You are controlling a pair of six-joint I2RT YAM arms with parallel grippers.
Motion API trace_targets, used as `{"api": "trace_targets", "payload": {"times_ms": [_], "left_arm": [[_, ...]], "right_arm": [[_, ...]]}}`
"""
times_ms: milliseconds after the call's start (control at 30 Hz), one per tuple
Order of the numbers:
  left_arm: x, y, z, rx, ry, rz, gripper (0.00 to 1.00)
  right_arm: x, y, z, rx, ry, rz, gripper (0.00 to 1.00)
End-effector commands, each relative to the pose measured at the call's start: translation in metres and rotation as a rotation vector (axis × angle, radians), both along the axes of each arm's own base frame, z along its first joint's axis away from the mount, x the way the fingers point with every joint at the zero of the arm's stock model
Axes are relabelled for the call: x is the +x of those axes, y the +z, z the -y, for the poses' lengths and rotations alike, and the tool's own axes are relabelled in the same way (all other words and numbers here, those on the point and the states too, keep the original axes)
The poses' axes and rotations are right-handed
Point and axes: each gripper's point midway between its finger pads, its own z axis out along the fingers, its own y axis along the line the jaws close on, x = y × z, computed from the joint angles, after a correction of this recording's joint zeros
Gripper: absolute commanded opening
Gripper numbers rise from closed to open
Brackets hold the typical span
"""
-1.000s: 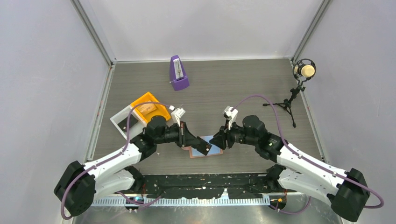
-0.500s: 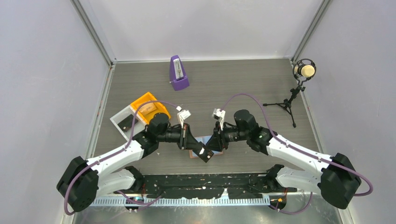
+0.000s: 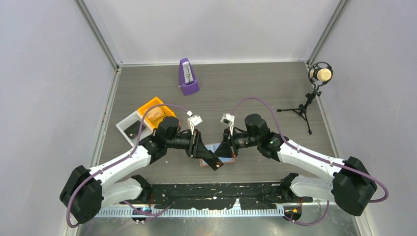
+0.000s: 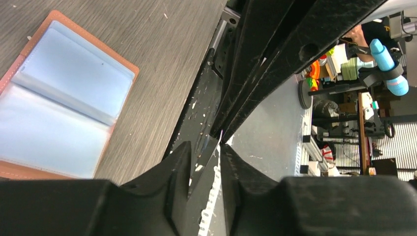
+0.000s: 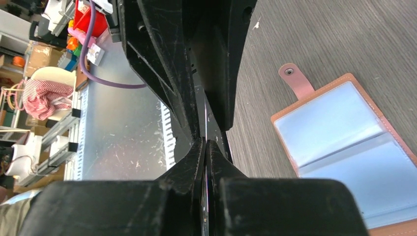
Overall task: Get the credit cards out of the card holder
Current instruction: Remove the credit card from the card holder.
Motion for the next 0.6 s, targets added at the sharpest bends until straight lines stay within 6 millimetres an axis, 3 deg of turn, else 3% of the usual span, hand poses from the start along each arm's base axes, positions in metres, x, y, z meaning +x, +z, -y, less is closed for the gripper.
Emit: {"api": "trace_targets", "payload": {"times_ms": [0,233,567], "left_arm": [[0.005,0.023,-0.001,-0.008,0.001,0.065,0.40],[0.026,0.039,-0.016,-0.051,0.167,0.114,0.50],[0.032,0.052,-0.017,-0.166,0.247,0.091,0.57]], "right_arm": [[0.015,0.025,-0.007,0.081,-0.083,0.031,0.05],[0.040,0.053,-0.002,0.217,-0.326,-0.049,0.05],[0.061,0.078,0.017,0.407,-0.555,-0.107,0.05]]}}
